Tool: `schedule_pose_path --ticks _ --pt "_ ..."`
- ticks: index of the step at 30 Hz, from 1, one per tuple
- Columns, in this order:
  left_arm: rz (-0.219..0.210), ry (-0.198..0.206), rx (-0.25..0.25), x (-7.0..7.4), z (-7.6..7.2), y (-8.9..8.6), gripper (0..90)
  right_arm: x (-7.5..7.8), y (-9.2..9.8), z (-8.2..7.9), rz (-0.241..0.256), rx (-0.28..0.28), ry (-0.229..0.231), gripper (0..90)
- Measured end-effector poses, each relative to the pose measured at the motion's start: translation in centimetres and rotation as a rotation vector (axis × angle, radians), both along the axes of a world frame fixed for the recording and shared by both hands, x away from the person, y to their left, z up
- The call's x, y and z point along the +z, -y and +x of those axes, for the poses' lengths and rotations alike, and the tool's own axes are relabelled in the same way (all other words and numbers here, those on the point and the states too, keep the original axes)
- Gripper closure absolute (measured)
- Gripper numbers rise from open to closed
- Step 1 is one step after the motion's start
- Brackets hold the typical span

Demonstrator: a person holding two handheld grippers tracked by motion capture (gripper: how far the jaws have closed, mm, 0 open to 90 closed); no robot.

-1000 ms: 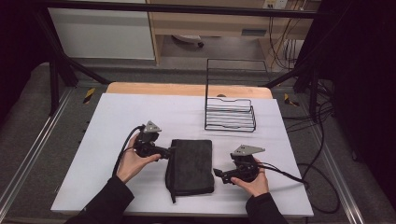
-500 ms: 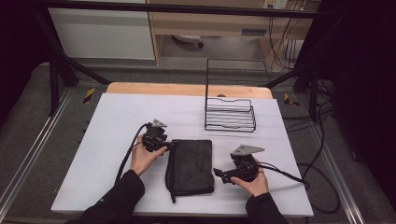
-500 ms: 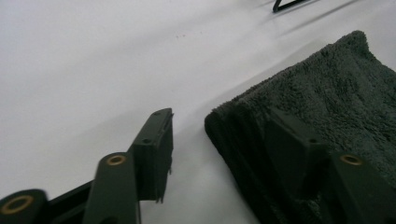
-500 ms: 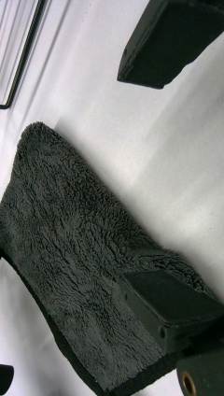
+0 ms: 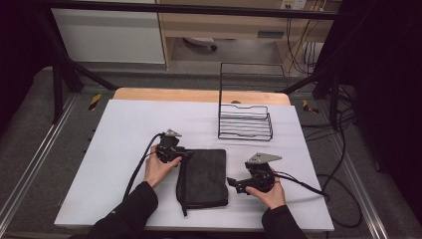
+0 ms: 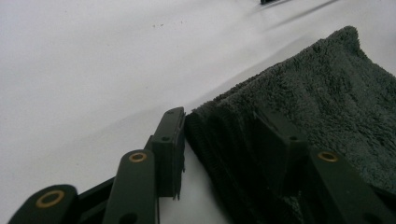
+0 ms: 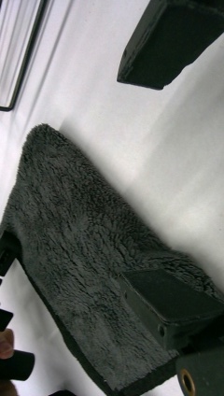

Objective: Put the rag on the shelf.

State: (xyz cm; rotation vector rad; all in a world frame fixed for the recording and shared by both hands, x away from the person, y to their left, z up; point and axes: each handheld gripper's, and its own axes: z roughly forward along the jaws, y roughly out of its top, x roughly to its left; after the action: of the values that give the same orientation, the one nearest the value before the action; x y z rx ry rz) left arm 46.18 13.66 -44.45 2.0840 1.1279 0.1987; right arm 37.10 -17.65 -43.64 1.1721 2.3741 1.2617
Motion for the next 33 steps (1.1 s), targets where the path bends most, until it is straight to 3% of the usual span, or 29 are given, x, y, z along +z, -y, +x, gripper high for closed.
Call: schedule_pose_path --ticks 11,14,16,19,26,33 --pt "-0.007 -0.021 -0.014 0.0 -0.2 0.1 68.9 0.3 -0.1 1.2 0.020 -0.034 0.007 2.9" --pt "0.005 -0.006 -0.015 0.1 -0.4 0.3 73.1 0.5 -0.7 2.5 -0.006 -0.067 -0.003 2.9" --pt "0.004 -0.005 -0.014 0.1 -0.5 0.3 74.5 0.7 -1.3 3.2 0.000 -0.053 -0.001 3.5" --pt "0.001 -0.007 -0.016 0.0 -0.4 0.2 75.1 0.6 -2.3 4.6 -0.001 -0.050 0.004 10.5" --pt "0.006 0.006 -0.022 0.0 -0.5 0.3 75.2 -0.3 -3.4 7.7 0.047 -0.103 -0.047 32.6" --pt "0.008 0.017 -0.021 -0.1 -0.6 0.3 75.3 -1.7 -3.8 8.5 0.021 -0.110 -0.083 47.8"
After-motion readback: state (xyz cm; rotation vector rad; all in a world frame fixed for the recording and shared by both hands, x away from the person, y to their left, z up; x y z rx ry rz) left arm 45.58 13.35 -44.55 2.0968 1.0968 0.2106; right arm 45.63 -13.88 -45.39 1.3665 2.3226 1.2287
